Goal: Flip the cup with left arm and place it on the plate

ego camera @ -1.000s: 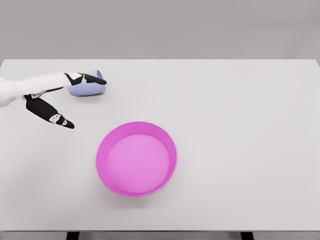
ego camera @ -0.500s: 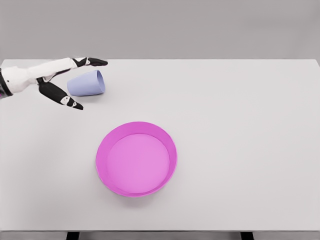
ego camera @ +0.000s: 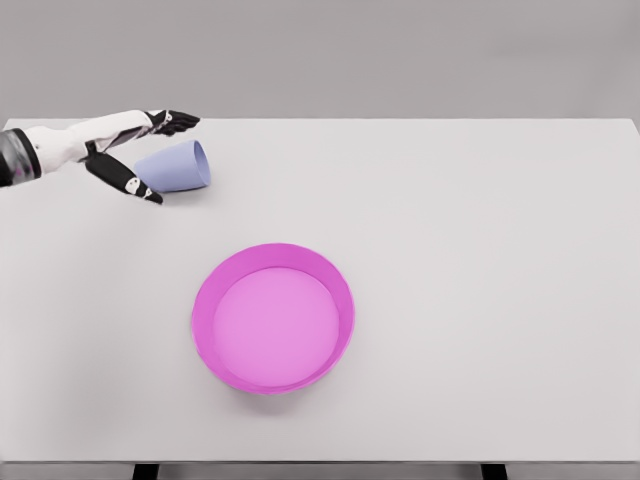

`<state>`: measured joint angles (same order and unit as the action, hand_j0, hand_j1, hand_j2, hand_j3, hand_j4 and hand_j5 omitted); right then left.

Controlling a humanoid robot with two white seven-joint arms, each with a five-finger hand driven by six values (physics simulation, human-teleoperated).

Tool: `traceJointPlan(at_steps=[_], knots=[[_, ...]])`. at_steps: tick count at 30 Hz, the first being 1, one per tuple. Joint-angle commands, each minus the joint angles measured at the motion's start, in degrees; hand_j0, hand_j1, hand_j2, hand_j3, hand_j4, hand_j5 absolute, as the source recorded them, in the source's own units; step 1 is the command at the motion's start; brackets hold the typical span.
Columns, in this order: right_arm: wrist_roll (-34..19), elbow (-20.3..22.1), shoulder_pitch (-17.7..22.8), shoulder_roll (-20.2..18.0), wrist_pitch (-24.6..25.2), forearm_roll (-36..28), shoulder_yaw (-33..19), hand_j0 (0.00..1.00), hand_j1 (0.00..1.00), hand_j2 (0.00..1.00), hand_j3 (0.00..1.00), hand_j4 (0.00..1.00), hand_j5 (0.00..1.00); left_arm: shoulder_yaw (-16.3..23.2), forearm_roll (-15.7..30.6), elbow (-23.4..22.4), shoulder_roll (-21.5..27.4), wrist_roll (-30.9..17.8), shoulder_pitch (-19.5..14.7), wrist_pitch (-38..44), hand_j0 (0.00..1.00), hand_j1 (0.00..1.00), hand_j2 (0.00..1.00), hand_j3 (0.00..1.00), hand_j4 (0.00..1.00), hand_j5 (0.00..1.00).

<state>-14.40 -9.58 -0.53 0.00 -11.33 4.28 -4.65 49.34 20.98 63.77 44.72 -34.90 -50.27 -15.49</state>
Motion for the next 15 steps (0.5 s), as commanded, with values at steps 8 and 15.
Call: traceJointPlan(at_steps=[8, 15], knots=[[0.0, 0.0, 0.0, 0.0, 0.0, 0.0, 0.0, 1.00, 1.00, 1.00, 1.00, 1.00, 1.00, -0.6, -8.2, -1.7, -3.0, 0.2, -2.0, 4.3, 1.00, 1.00, 1.00, 1.00, 1.00, 1.00], [0.0, 0.0, 0.0, 0.0, 0.0, 0.0, 0.0, 1.00, 1.00, 1.00, 1.00, 1.00, 1.00, -0.7, -8.2, -10.3, -7.5, 0.2, -3.5, 4.0, 1.00, 1.00, 1.00, 1.00, 1.00, 1.00]])
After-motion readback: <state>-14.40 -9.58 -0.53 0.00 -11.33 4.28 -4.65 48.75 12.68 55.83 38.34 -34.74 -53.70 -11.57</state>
